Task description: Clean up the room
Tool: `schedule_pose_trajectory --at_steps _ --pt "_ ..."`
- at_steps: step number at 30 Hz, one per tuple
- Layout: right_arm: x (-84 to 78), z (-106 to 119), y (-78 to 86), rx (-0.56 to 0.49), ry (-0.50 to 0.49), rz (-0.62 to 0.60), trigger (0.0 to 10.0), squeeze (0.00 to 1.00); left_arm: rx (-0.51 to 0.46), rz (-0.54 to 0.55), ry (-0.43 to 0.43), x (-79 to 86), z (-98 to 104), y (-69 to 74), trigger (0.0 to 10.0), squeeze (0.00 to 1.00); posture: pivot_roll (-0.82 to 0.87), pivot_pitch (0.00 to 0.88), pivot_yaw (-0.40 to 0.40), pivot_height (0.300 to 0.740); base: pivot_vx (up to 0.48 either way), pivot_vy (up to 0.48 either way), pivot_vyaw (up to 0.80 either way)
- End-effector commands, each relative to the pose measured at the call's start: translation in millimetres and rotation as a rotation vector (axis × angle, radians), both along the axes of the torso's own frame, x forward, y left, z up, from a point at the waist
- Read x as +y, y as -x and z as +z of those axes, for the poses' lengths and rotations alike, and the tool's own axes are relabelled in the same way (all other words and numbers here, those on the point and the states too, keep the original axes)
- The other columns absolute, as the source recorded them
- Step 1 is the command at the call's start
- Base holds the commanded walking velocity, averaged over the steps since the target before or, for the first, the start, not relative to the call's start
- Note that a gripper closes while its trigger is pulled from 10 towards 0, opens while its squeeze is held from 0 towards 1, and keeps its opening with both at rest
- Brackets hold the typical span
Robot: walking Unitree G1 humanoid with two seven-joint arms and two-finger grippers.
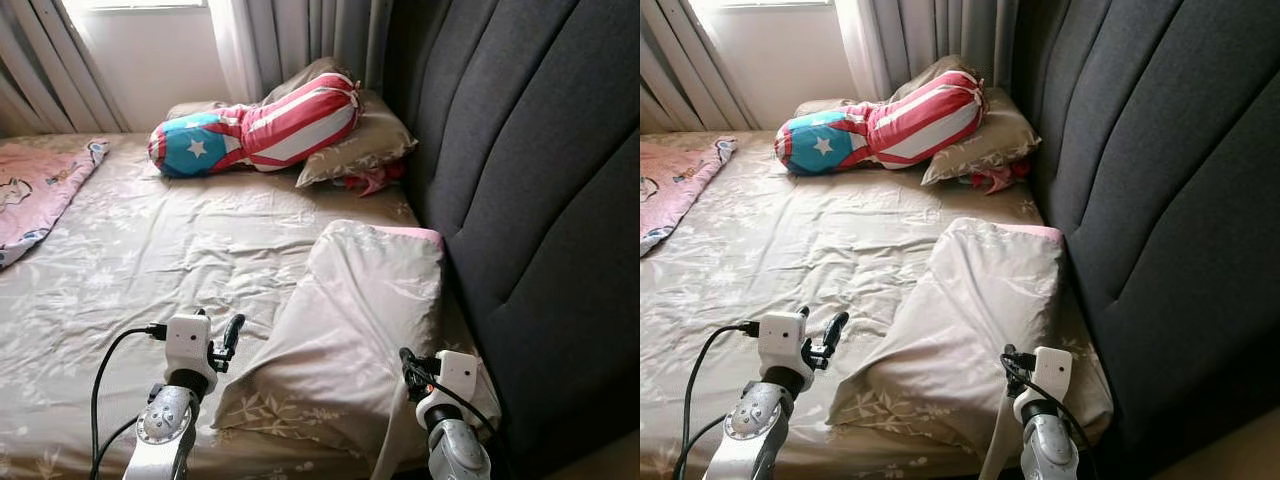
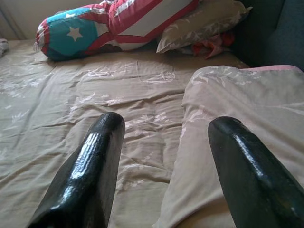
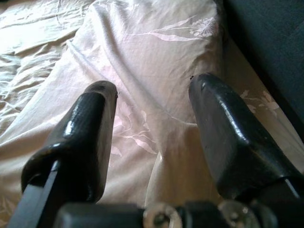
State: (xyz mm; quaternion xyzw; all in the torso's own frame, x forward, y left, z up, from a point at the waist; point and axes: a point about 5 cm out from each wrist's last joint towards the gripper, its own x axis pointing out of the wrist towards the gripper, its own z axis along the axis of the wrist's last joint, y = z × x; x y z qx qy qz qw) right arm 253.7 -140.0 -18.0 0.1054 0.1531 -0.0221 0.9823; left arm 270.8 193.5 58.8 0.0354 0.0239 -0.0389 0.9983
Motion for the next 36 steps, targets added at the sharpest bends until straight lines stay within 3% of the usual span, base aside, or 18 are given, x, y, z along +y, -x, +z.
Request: schedule_pose_trajectory --at_steps 1,9,36 --pt "-1.4 0.5 -2.0 0.014 0.022 0.000 10.0 0.00 0.006 -0.016 -0.008 -1.3 1.8 -1.9 10.0 0.00 0.03 0.006 -0.003 0.712 0.000 0.000 0.00" --pt "0.7 3.5 -3.6 -0.003 0.024 0.007 10.0 0.00 0.010 -0.006 -0.007 1.8 0.2 1.5 10.0 0.00 0.04 0.005 -0.009 0.669 0.000 0.000 0.00" --pt "5.2 4.7 -3.8 -0.008 0.027 0.025 10.0 0.00 0.032 -0.029 -0.002 -3.1 -3.7 0.7 10.0 0.00 0.03 0.000 -0.010 0.669 0.000 0.000 0.00"
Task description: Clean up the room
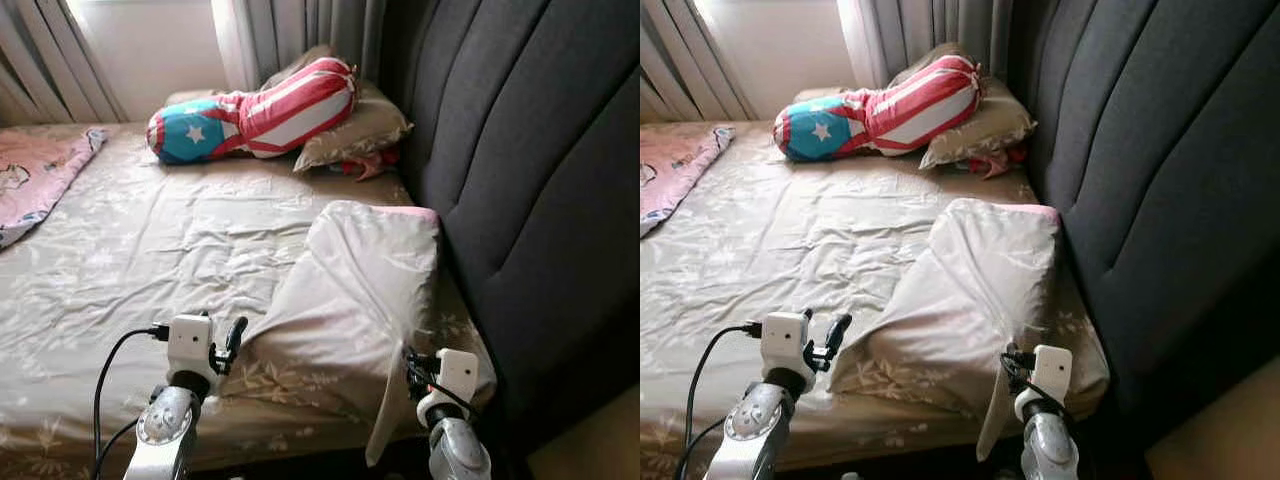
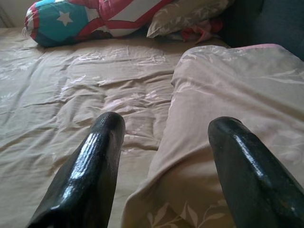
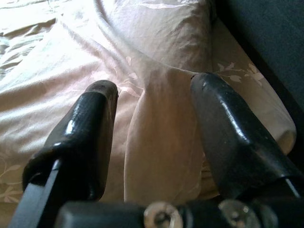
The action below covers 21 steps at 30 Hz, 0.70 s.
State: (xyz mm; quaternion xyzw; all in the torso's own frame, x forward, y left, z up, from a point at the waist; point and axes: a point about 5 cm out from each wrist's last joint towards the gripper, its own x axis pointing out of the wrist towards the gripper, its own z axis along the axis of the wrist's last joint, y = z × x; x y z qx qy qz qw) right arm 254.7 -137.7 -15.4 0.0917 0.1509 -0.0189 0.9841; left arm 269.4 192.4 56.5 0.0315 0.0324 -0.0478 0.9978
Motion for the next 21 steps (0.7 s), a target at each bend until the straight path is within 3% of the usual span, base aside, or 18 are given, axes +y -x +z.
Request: schedule_pose_trajectory --at_steps 1,21 --pt "2.8 1.9 -2.8 -0.002 0.000 0.016 10.0 0.00 0.015 -0.011 -0.010 -1.9 -1.6 -0.7 10.0 0.00 0.03 0.000 -0.011 0.669 0.000 0.000 0.00" --pt "7.5 -1.3 -1.4 0.019 0.001 0.070 10.0 0.00 0.017 -0.001 -0.010 0.4 -1.0 -1.6 10.0 0.00 0.03 0.002 -0.011 0.669 0.284 0.000 0.00"
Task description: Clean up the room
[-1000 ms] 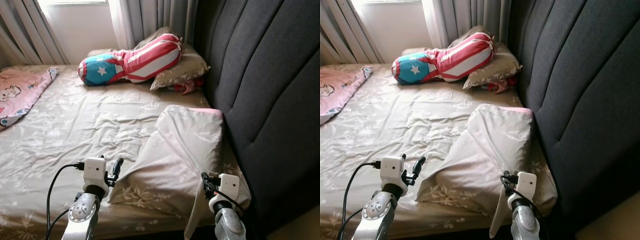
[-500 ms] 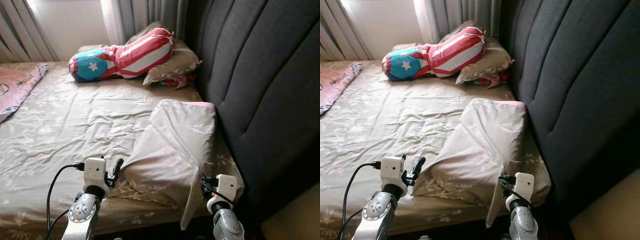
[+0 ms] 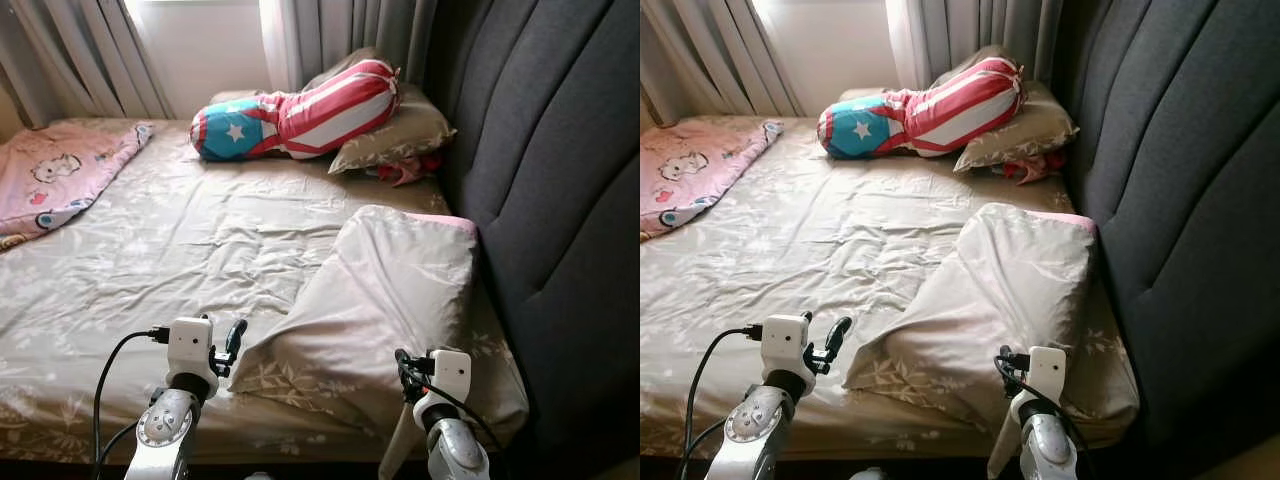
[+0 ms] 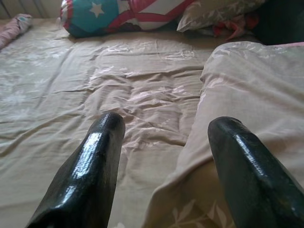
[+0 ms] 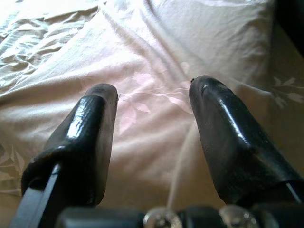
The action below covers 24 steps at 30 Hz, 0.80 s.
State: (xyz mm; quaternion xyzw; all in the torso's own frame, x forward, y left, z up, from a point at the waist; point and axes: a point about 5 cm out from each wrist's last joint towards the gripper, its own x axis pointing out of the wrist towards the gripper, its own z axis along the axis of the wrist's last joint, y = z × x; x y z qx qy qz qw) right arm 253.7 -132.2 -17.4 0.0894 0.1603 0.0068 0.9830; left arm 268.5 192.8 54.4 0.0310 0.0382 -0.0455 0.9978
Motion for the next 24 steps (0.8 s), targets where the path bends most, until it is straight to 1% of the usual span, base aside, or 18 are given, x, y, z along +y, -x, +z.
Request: schedule_pose_trajectory --at_steps 1,19,24 --pt "1.9 0.7 -2.4 0.005 0.005 0.018 10.0 0.00 0.006 -0.005 -0.011 -0.1 1.1 -2.6 10.0 0.00 0.03 0.003 -0.010 0.669 0.322 0.000 0.00" --pt "-2.4 -0.8 -3.7 0.021 0.024 0.006 10.0 0.00 0.006 0.000 -0.006 -0.5 0.7 -3.1 10.0 0.00 0.04 0.012 -0.015 0.669 0.329 0.000 0.00" --pt "-1.8 -2.8 -1.7 0.032 0.017 0.007 10.0 0.00 0.008 -0.003 -0.003 -1.3 0.5 -3.2 10.0 0.00 0.04 0.013 -0.015 0.669 0.000 0.000 0.00"
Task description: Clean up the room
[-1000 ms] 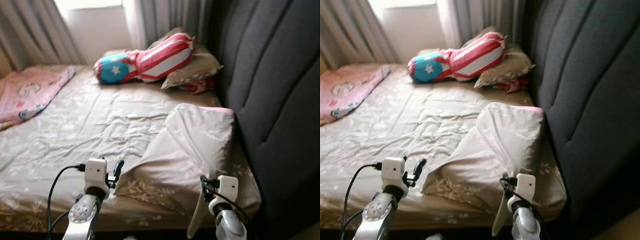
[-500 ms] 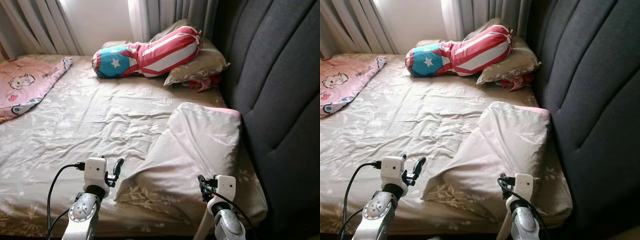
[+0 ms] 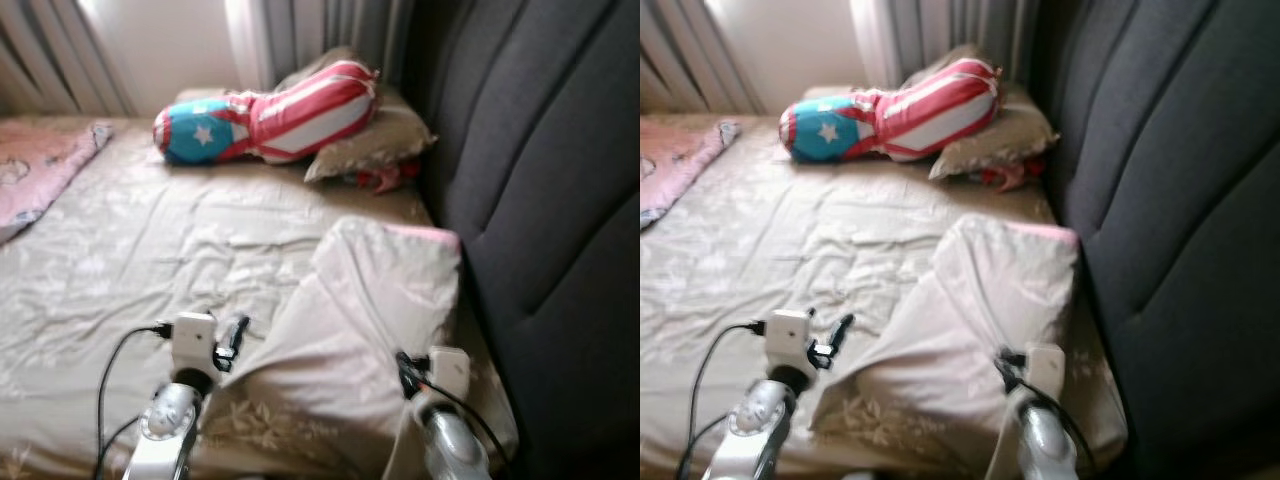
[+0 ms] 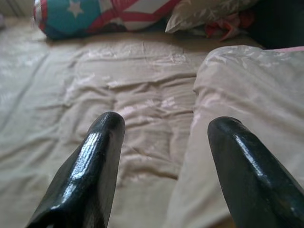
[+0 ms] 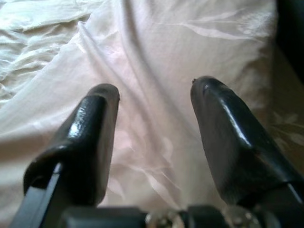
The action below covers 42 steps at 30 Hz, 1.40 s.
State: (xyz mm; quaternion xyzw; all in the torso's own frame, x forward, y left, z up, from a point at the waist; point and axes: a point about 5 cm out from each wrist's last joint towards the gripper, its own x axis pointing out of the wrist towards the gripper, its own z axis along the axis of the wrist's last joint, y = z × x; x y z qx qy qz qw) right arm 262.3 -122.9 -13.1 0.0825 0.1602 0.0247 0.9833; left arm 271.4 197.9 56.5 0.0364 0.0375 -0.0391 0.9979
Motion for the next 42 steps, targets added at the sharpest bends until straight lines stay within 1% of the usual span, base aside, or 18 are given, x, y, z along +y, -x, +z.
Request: schedule_pose_trajectory --at_steps 1,5,7,14,16,17,19,21,27,29,31,33,38,39,40,41,42 --pt "-11.0 -8.8 8.1 0.048 -0.002 -0.036 10.0 1.00 0.011 -0.016 0.008 -6.8 -1.7 -0.1 10.0 0.00 0.04 0.015 -0.015 0.669 0.000 0.000 0.00" --pt "-12.5 -12.3 10.1 0.079 -0.037 -0.070 10.0 1.00 0.011 -0.016 0.006 -6.7 -1.7 0.1 10.0 0.00 0.04 0.016 -0.015 0.669 0.000 0.000 0.00" --pt "-14.2 -15.2 11.3 0.112 -0.093 -0.112 10.0 1.00 0.013 -0.015 0.004 -5.8 -2.1 0.4 10.0 0.00 0.04 0.017 -0.014 0.669 0.000 0.000 0.00" --pt "-12.9 -24.1 17.6 0.195 -0.164 -0.117 10.0 1.00 0.014 -0.016 0.001 -5.4 -2.0 0.8 10.0 0.00 0.04 0.019 -0.013 0.669 0.000 0.000 0.00" --pt "-13.5 -28.8 21.6 0.238 -0.193 -0.124 10.0 1.00 0.014 -0.016 0.001 -5.1 -2.0 0.9 10.0 0.00 0.03 0.019 -0.013 0.669 0.000 0.000 0.00" --pt "-12.7 -32.9 24.6 0.282 -0.225 -0.124 10.0 1.00 0.014 -0.016 0.000 -5.0 -2.1 0.9 10.0 0.00 0.03 0.018 -0.012 0.669 0.000 0.000 0.00" --pt "-13.0 -37.1 28.2 0.329 -0.228 -0.115 10.0 1.00 0.016 -0.017 0.000 -5.2 -2.3 0.9 10.0 0.00 0.03 0.018 -0.010 0.669 0.000 0.000 0.00" --pt "-12.6 -39.5 30.5 0.351 -0.220 -0.094 10.0 1.00 0.017 -0.019 0.000 -5.7 -2.7 1.0 10.0 0.00 0.03 0.017 -0.010 0.669 0.000 0.000 0.00" --pt "-8.5 -42.4 32.7 0.395 -0.239 -0.059 10.0 1.00 0.015 -0.020 -0.002 -5.3 -2.2 0.8 10.0 0.00 0.04 0.016 -0.009 0.669 0.000 0.000 0.00" --pt "-8.2 -44.2 33.7 0.425 -0.216 -0.045 10.0 1.00 0.014 -0.020 -0.005 -4.7 -1.8 1.1 10.0 0.00 0.04 0.018 -0.007 0.669 0.000 0.000 0.00" --pt "-11.0 -45.3 34.6 0.437 -0.192 -0.064 10.0 1.00 0.015 -0.021 -0.006 -4.4 -1.8 1.5 10.0 0.00 0.04 0.018 -0.005 0.669 0.000 0.000 0.00" --pt "-12.2 -46.6 35.7 0.448 -0.202 -0.077 10.0 1.00 0.016 -0.022 -0.008 -3.5 -1.8 2.7 10.0 0.00 0.04 0.018 0.000 0.669 0.000 0.000 0.00" --pt "-8.2 -49.0 37.8 0.489 -0.202 -0.040 10.0 1.00 0.017 -0.028 -0.012 -2.7 -1.5 4.3 10.0 0.00 0.05 0.021 0.006 0.669 0.000 0.000 0.00" --pt "-6.7 -49.8 38.6 0.499 -0.196 -0.031 10.0 0.62 0.017 -0.030 -0.013 -2.1 -1.3 4.8 10.0 0.00 0.05 0.022 0.008 0.669 0.000 0.000 0.00" --pt "-5.3 -50.5 39.4 0.508 -0.191 -0.023 10.0 0.00 0.017 -0.032 -0.015 -1.6 -0.9 5.2 10.0 0.00 0.05 0.025 0.012 0.669 0.000 0.000 0.00" --pt "-5.0 -50.7 39.6 0.510 -0.191 -0.022 10.0 0.00 0.017 -0.032 -0.016 -1.4 -0.8 5.4 10.0 0.00 0.05 0.025 0.012 0.669 0.000 0.000 0.00" --pt "-5.3 -52.2 41.1 0.533 -0.175 -0.020 10.0 0.00 0.018 -0.035 -0.018 -1.1 -0.5 5.7 10.0 0.00 0.06 0.027 0.014 0.669 0.000 0.000 0.00"
